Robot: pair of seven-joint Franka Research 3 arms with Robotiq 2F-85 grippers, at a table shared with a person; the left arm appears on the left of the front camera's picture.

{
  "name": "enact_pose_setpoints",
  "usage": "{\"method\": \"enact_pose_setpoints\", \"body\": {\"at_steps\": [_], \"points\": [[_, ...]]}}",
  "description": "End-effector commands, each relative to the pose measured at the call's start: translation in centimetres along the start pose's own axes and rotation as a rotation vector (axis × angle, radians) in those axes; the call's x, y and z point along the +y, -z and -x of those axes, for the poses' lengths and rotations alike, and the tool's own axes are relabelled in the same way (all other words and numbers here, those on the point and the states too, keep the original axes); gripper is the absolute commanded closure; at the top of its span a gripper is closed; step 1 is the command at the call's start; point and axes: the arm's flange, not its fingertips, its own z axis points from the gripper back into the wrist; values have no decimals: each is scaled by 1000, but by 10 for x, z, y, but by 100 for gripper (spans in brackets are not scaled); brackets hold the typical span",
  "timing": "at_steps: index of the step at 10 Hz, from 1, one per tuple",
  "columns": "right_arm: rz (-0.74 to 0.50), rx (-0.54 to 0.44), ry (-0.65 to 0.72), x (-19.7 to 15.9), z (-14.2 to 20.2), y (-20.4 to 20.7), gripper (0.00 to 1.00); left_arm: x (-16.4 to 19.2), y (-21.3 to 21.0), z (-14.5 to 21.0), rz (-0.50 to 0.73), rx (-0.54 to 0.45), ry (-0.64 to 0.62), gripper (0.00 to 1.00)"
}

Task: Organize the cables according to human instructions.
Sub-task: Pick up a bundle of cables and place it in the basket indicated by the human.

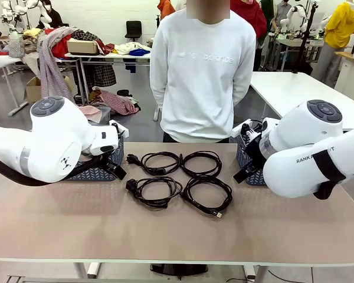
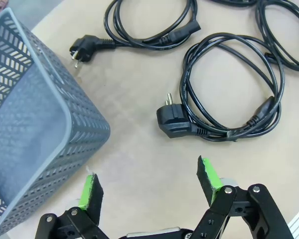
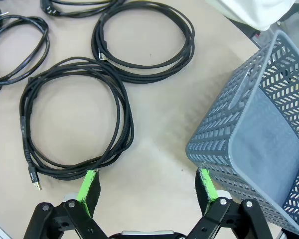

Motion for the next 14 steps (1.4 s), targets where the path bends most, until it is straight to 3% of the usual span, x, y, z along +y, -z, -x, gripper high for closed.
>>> {"method": "enact_pose_setpoints", "body": {"at_steps": [1,7,14], "points": [[0,0,1,0,0,0,0,1,0,0,-1,0,-2,0],[0,0,0,0,0,0,0,4,-7,-2,19,-8,0,0],[-235,-90,-77,-44,-3,-56,0,54,-61,-3,280,-120,128,0]]}}
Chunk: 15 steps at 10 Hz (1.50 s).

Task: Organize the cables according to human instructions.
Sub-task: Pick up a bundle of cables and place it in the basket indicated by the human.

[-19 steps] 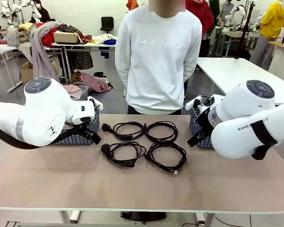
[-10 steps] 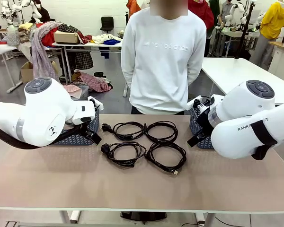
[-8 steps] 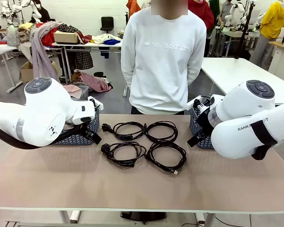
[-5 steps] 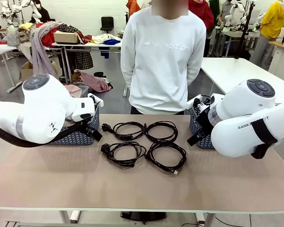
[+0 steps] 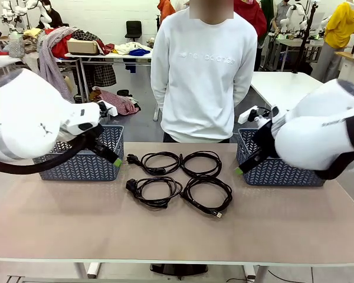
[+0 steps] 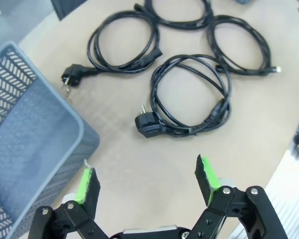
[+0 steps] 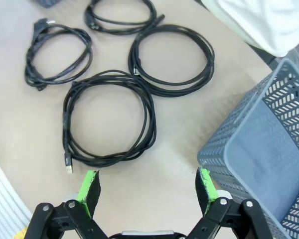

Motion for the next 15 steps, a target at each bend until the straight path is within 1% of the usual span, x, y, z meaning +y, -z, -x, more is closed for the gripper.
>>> {"method": "enact_pose_setpoints", "body": {"at_steps": [1,2,4,5,7,10,11,12,15], "points": [[-71,-44,-7,-26,7,-12,0,22,-5,8,101,-21,68,0],[-102,-67,5,-32,7,-19,0,25,-10,10,118,-42,101,0],[-149,-113,31,-44,10,-31,0,36,-21,11,166,-94,90,0],[-204,-132,34,-49,11,-37,0,40,-26,11,186,-112,82,0],[-248,-153,39,-56,13,-46,0,49,-32,10,212,-127,90,0],[-264,-165,34,-60,17,-50,0,57,-36,5,209,-116,94,0],[-255,-162,38,-60,18,-51,0,58,-37,2,170,-113,73,0],[-247,-149,59,-53,16,-55,0,52,-39,10,203,-112,78,0],[-247,-149,59,-53,16,-55,0,52,-39,10,203,-112,78,0]]}}
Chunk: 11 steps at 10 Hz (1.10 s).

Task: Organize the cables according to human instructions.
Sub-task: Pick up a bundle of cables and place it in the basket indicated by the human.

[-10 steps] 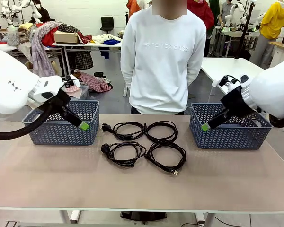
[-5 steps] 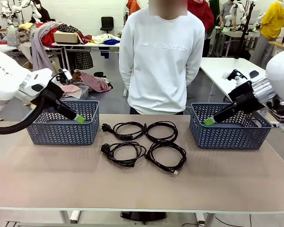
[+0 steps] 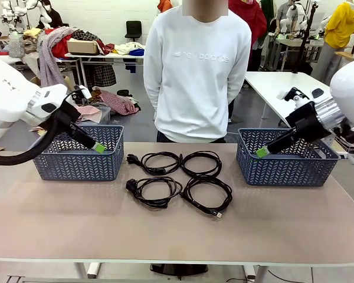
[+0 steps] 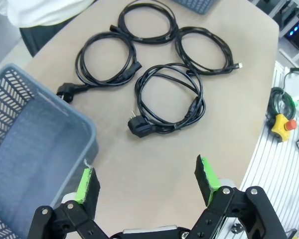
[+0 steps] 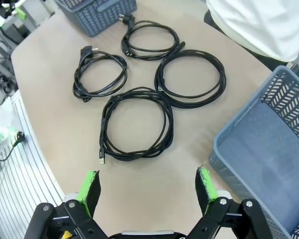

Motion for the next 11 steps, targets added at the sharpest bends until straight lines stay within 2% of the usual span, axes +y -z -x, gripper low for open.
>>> {"method": "enact_pose_setpoints", "body": {"at_steps": [1,11], "points": [[-14,-17,-10,-3,-1,1,0,1,0,4,21,-25,17,0],[-14,-17,-10,-3,-1,1,0,1,0,4,21,-25,17,0]]}}
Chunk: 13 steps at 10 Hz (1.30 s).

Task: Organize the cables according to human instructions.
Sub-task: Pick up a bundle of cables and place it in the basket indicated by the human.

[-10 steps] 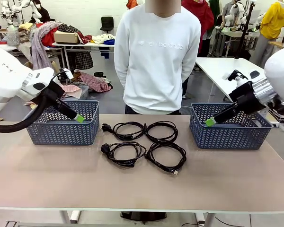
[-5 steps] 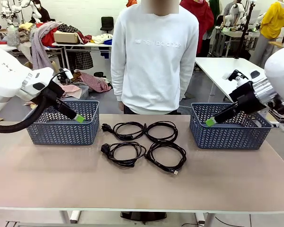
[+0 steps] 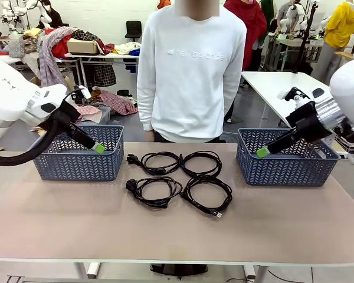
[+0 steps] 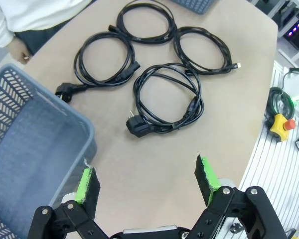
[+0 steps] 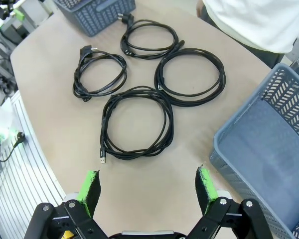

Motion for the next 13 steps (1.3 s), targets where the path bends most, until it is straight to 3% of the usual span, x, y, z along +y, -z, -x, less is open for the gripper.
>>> {"method": "enact_pose_setpoints", "body": {"at_steps": [1,13], "points": [[-19,-21,-19,-4,-2,2,0,2,1,3,16,-24,17,0],[-19,-21,-19,-4,-2,2,0,2,1,3,16,-24,17,0]]}}
